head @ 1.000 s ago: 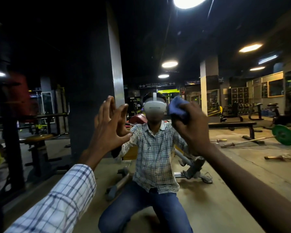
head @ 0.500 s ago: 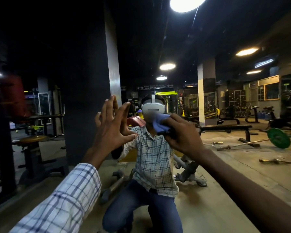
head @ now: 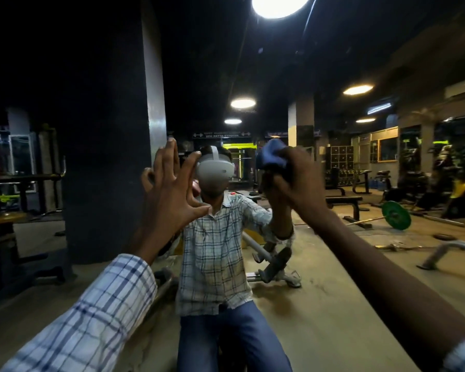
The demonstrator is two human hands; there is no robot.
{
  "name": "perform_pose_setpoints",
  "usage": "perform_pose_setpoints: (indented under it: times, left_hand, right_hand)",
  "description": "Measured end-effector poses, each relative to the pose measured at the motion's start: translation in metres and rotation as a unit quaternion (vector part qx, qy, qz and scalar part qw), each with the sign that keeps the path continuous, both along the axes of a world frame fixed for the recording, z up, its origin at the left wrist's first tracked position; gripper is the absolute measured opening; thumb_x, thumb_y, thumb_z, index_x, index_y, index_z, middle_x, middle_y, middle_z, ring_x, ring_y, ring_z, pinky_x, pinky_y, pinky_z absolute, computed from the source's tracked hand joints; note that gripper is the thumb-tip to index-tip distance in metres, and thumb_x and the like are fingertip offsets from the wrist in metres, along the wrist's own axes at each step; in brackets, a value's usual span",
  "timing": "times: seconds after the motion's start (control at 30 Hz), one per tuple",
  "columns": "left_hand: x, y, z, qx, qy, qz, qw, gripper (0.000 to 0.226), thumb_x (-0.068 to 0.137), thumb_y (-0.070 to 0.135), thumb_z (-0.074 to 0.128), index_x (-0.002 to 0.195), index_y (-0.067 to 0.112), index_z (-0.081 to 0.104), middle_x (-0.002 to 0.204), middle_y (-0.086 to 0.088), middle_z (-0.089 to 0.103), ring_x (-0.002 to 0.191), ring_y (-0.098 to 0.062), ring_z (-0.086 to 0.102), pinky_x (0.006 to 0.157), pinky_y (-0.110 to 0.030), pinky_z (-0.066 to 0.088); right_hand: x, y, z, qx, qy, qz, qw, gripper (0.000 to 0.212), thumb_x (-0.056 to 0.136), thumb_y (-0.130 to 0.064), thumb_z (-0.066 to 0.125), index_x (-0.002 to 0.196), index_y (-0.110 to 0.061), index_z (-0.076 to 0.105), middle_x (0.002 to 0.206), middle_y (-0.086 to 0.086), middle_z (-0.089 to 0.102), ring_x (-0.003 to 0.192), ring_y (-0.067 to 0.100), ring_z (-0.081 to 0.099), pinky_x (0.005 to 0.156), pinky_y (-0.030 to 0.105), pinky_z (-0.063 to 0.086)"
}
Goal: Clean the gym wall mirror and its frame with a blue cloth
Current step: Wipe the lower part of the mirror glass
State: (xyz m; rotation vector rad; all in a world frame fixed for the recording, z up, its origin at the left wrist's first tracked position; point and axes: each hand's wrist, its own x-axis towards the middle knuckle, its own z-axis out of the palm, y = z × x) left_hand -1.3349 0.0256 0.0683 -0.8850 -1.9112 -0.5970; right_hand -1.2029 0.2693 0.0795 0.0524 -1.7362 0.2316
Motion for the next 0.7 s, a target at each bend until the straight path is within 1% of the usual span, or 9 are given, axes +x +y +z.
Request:
perform_pose_setpoints:
  times: [0.07,0.13,0.27,0.4,0.5,0.57,0.6,0.67,0.7]
  left_hand:
    - [-0.001,0.0,-0.001,0.003,0.002,-0.001,1.0,0.12,0.065,0.059,0.089,0.162,0.037,0.022,0.172,-0.004,-0.018,0.159,-0.027,-0.013,0.122,-0.062,0.011]
    - [-0.002,-0.001,-0.001,0.003,0.006,-0.001,1.0,0.12,0.066,0.059,0.089,0.162,0.037,0.022,0.172,-0.005,-0.018,0.159,-0.028,-0.012,0.122,-0.063,0.011]
    - [-0.004,0.001,0.0,0.002,0.017,-0.003,1.0,0.121,0.064,0.057,0.091,0.161,0.034,0.024,0.173,-0.009,-0.015,0.159,-0.033,-0.008,0.121,-0.065,0.014]
    - [-0.005,0.005,-0.001,0.015,0.019,-0.002,1.0,0.121,0.061,0.052,0.095,0.16,0.031,0.028,0.173,-0.012,-0.009,0.159,-0.037,-0.004,0.119,-0.066,0.016]
    - [-0.004,0.009,-0.001,0.024,0.018,-0.001,1.0,0.119,0.059,0.047,0.097,0.158,0.029,0.032,0.173,-0.013,-0.007,0.159,-0.037,-0.003,0.118,-0.067,0.016]
    - [-0.004,0.009,-0.001,0.023,0.016,-0.001,1.0,0.12,0.059,0.046,0.097,0.158,0.029,0.032,0.173,-0.013,-0.007,0.159,-0.036,-0.004,0.118,-0.066,0.015]
    - [-0.004,0.008,-0.001,0.021,0.016,-0.002,1.0,0.12,0.059,0.048,0.097,0.159,0.03,0.031,0.173,-0.013,-0.008,0.159,-0.036,-0.004,0.118,-0.066,0.015]
    - [-0.006,0.004,-0.001,0.017,0.023,-0.003,1.0,0.122,0.059,0.052,0.095,0.159,0.033,0.029,0.173,-0.012,-0.009,0.159,-0.035,-0.005,0.118,-0.066,0.016]
    - [-0.006,0.003,-0.001,0.014,0.025,-0.003,1.0,0.122,0.06,0.054,0.094,0.16,0.033,0.028,0.173,-0.012,-0.01,0.159,-0.035,-0.005,0.118,-0.065,0.017]
  right_hand:
    - [0.004,0.012,0.009,-0.071,0.058,-0.029,0.995,0.035,0.085,-0.015,0.072,0.118,-0.011,0.061,0.115,0.005,0.06,0.101,0.01,0.054,0.089,0.04,0.055]
    - [0.002,0.01,0.012,-0.077,0.045,-0.053,0.995,0.035,0.084,-0.013,0.074,0.117,-0.011,0.061,0.111,0.001,0.057,0.1,0.012,0.054,0.089,0.042,0.056]
    - [0.0,-0.007,0.007,-0.039,-0.009,-0.043,0.998,0.035,0.085,-0.01,0.074,0.118,-0.011,0.061,0.113,-0.001,0.056,0.102,0.013,0.056,0.089,0.032,0.055]
    - [0.003,0.001,-0.001,-0.046,-0.005,-0.06,0.997,0.038,0.085,-0.009,0.073,0.12,-0.012,0.059,0.12,0.002,0.058,0.105,0.011,0.055,0.092,0.029,0.053]
    - [0.008,0.019,0.005,-0.128,0.06,-0.075,0.987,0.039,0.089,-0.009,0.071,0.125,-0.01,0.057,0.125,0.007,0.057,0.11,0.012,0.053,0.096,0.032,0.052]
    - [0.005,0.02,0.01,-0.2,0.098,-0.083,0.971,0.041,0.091,-0.011,0.071,0.129,-0.009,0.056,0.128,0.006,0.056,0.112,0.009,0.051,0.097,0.027,0.051]
    - [0.002,0.013,0.01,-0.191,0.091,-0.078,0.974,0.042,0.09,-0.011,0.071,0.129,-0.009,0.056,0.128,0.006,0.056,0.112,0.008,0.05,0.096,0.022,0.049]
    - [-0.006,-0.007,0.007,-0.064,0.022,-0.052,0.996,0.043,0.088,-0.012,0.07,0.129,-0.009,0.057,0.127,0.005,0.057,0.11,0.008,0.051,0.093,0.013,0.043]
    - [-0.008,-0.014,0.009,0.007,-0.03,-0.042,0.999,0.043,0.088,-0.015,0.07,0.128,-0.009,0.058,0.126,0.006,0.057,0.109,0.009,0.052,0.09,0.009,0.039]
